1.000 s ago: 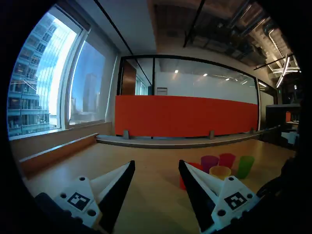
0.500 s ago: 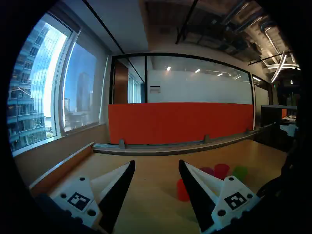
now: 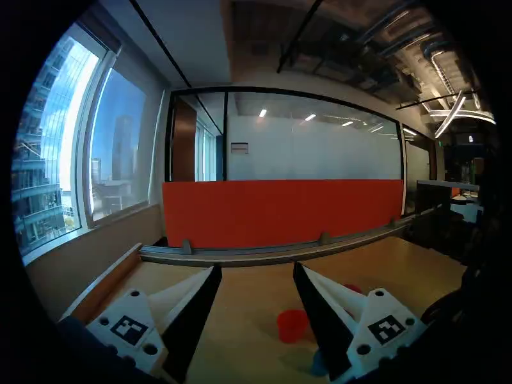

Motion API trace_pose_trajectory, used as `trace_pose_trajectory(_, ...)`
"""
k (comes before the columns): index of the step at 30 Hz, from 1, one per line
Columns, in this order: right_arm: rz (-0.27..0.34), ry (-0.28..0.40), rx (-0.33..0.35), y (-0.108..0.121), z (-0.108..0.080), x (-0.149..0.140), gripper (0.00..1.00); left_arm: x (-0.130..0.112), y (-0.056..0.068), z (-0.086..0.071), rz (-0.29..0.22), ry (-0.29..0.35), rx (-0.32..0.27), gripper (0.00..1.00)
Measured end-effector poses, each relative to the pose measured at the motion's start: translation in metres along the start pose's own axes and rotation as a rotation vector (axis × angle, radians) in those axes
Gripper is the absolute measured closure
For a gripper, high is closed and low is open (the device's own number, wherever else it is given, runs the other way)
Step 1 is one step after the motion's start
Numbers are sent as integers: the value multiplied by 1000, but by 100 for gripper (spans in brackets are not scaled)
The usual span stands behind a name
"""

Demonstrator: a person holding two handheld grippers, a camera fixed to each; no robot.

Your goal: Pour water

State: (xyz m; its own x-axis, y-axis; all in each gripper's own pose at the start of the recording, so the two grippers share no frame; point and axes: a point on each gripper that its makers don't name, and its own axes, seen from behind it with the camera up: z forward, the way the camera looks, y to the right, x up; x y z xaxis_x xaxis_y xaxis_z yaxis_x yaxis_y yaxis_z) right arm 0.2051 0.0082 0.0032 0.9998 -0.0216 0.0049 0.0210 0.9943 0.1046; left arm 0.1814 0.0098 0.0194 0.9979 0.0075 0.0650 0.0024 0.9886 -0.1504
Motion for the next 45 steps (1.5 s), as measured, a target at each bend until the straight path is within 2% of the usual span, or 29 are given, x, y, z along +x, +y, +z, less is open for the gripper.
trace_pose_trajectory(5,3,-10,22,-4,0,-1,1,3,2,0,9,-4,-28,18)
trace_pose_trajectory(9,-7,-12,58,-10,1,1,1,6,8,0,6,-8,-72,18)
trace_pose_trajectory(18,-28,-30,192,-37,-2,-3,1,10,24,1,18,-10,-186,18)
trace_pose_trajectory(24,-28,-34,298,-62,-5,-1,1,10,40,-1,20,-6,-275,18)
trace_pose_trajectory(29,-29,-24,381,-81,-10,3,1,10,57,-5,-7,-2,-348,18)
trace_pose_trajectory(35,-22,-36,418,-88,-11,3,1,4,72,-9,-24,-15,-421,18)
trace_pose_trajectory(45,-37,-107,447,-86,-12,-11,1,-10,81,-15,11,-65,-480,18)
